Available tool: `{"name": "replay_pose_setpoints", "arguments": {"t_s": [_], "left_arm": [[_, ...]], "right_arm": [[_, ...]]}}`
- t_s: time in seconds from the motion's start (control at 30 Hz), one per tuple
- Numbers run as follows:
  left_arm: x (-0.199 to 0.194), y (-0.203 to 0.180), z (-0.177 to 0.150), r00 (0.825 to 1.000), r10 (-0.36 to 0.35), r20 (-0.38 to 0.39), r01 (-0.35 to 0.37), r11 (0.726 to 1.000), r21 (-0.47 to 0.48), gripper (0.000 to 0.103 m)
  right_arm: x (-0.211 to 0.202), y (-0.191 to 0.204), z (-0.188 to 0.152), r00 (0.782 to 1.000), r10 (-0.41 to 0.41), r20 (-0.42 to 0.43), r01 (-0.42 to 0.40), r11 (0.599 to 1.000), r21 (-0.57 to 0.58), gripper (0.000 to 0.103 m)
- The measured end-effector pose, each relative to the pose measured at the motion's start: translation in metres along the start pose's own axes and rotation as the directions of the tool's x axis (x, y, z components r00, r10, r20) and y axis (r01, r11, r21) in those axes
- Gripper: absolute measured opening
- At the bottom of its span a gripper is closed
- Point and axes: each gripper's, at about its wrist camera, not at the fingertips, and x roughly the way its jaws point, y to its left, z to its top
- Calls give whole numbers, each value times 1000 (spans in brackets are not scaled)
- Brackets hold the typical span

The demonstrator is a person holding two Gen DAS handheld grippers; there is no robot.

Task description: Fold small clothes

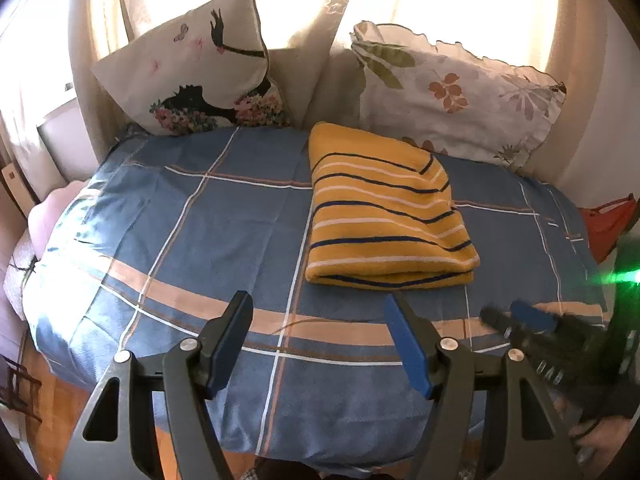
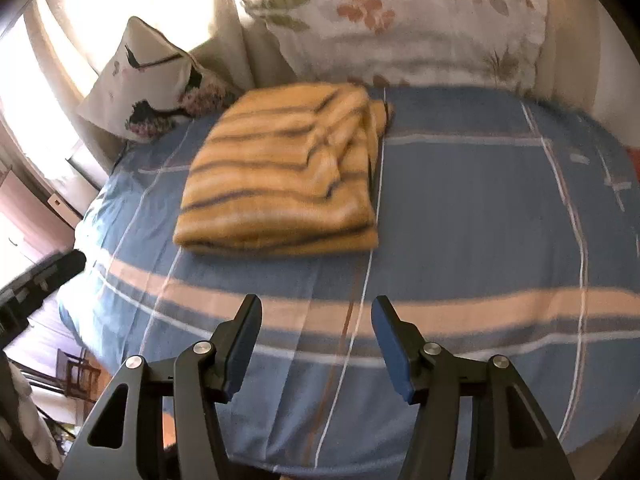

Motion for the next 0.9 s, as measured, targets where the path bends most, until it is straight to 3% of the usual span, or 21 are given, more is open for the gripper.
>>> {"name": "replay_pose_setpoints", "arguments": {"t_s": [0.13,0.23,0.4,0.47,0.5,0.53,0.57,0.63,0.73,0.9], "left_arm": [[21,6,14,1000,2,-6,-2,1000,6,68],[42,13,28,1000,0,-21,0,1000,6,68],[89,23,51,997,-24,-78,24,1000,1,68],[109,25,58,994,-39,-104,39,999,-2,68],[117,25,60,992,-47,-117,46,999,-3,68],[126,26,62,989,-56,-135,56,998,-7,68],[132,27,63,987,-64,-147,63,998,-9,68],[145,29,66,983,-73,-167,73,997,-6,68],[161,28,67,976,-96,-197,97,995,-4,68],[170,22,65,973,-102,-208,109,994,24,68]], "right_arm": [[9,-9,60,995,32,96,-35,999,25,62],[31,-16,100,992,26,123,-34,997,67,62],[103,-34,150,1000,-23,9,21,982,187,63],[137,-41,160,996,-42,-74,57,975,214,63],[149,-45,161,994,-15,-106,40,971,236,58],[159,-49,163,991,53,-121,-18,962,273,22],[163,-52,168,991,75,-111,-38,951,308,15],[162,-56,177,996,35,-81,-8,948,319,8],[176,-65,179,993,-35,-109,70,939,337,8],[168,-51,180,986,-124,-107,148,956,254,10]]}}
